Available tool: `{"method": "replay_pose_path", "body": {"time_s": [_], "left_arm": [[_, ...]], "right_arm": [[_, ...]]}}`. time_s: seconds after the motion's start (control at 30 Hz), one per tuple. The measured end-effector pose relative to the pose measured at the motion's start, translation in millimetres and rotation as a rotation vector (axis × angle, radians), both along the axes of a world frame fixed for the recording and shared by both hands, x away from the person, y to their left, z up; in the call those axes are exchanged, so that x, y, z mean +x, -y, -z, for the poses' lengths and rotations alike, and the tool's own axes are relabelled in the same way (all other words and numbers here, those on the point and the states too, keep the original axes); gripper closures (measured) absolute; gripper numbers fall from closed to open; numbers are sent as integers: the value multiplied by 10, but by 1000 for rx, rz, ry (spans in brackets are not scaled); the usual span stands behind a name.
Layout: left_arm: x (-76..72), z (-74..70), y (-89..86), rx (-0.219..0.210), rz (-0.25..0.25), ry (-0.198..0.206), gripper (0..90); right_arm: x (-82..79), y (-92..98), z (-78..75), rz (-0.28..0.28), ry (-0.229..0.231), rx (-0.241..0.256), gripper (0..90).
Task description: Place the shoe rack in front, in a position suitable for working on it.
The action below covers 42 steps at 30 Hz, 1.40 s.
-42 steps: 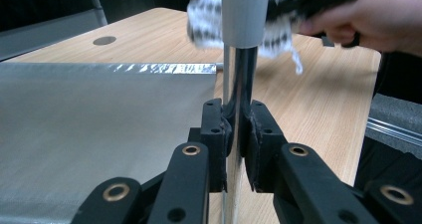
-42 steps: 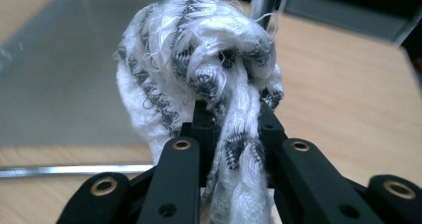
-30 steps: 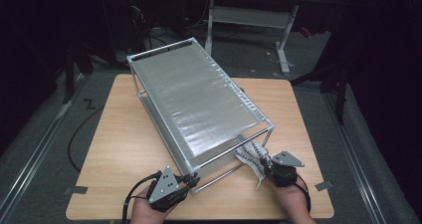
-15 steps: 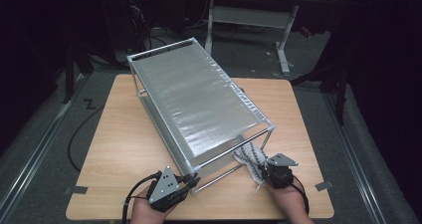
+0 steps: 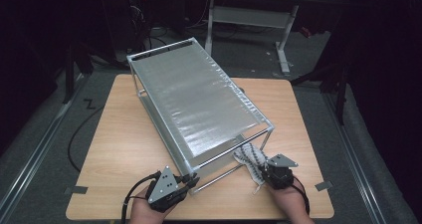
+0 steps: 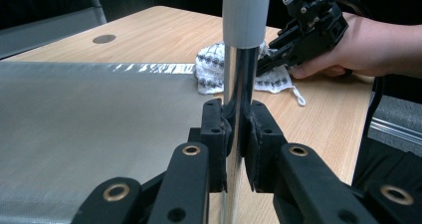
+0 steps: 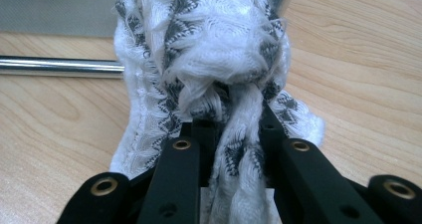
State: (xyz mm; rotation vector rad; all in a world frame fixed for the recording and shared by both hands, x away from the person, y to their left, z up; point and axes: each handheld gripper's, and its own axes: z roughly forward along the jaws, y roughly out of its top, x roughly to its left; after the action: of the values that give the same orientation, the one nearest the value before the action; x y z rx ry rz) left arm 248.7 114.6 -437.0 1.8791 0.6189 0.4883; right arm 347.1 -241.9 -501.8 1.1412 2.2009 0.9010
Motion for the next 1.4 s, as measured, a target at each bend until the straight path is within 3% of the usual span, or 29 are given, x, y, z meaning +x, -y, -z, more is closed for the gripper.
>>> {"method": "replay_pose_path", "body": {"time_s": [0.27, 0.47, 0.67, 0.87, 1.03, 1.2, 1.3, 1.4], "left_arm": [[-10, -15, -64, 10, -9, -8, 802], [40, -26, -79, 12, 8, -21, 803], [37, -48, -111, 25, 17, -37, 804], [-36, -30, -216, 15, 18, -27, 804], [-123, -21, -323, 12, -16, -22, 803], [-206, -18, -397, 15, -53, -17, 803], [-229, -17, -413, 15, -65, -16, 802], [-249, -17, -417, 17, -70, -14, 802]], "right_arm": [[-92, 110, -80, 6, 16, 1, 773], [-260, 289, -201, 33, 51, 21, 773], [-399, 531, -235, 98, 66, 13, 774], [-354, 729, -310, 196, 90, 35, 777], [-252, 631, -395, 186, 135, 57, 775], [-147, 413, -497, 134, 185, 73, 774], [-107, 271, -596, 103, 213, 104, 774], [-164, 198, -780, 74, 261, 167, 776]]}}
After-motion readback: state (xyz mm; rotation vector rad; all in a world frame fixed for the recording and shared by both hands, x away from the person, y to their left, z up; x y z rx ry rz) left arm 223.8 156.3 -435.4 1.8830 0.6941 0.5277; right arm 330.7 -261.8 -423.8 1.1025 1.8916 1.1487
